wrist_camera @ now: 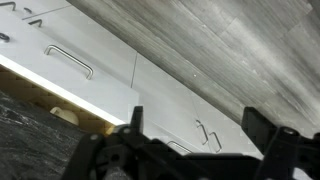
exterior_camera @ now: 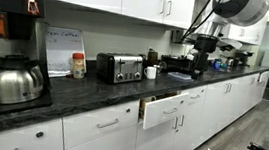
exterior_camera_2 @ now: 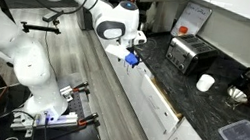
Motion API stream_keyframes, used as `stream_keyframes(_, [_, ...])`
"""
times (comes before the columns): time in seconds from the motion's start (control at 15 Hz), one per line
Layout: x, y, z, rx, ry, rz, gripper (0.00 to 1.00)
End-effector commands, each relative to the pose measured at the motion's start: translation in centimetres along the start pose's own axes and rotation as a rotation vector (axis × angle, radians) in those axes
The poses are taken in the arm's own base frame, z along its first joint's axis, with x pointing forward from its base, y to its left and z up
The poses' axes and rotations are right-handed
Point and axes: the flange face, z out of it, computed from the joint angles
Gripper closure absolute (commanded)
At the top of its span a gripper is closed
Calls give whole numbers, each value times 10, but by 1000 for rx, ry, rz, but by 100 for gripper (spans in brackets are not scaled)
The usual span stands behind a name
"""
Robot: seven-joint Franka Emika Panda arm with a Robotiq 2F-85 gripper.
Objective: Open the ajar drawer, remove the white mug from the drawer and place it on the countertop
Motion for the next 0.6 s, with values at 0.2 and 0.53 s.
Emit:
stream_keyframes(0.2, [-4,40,58,-87,-124,-277,0])
stream_keyframes(0.53, [-4,71,83,-260,-191,-424,0])
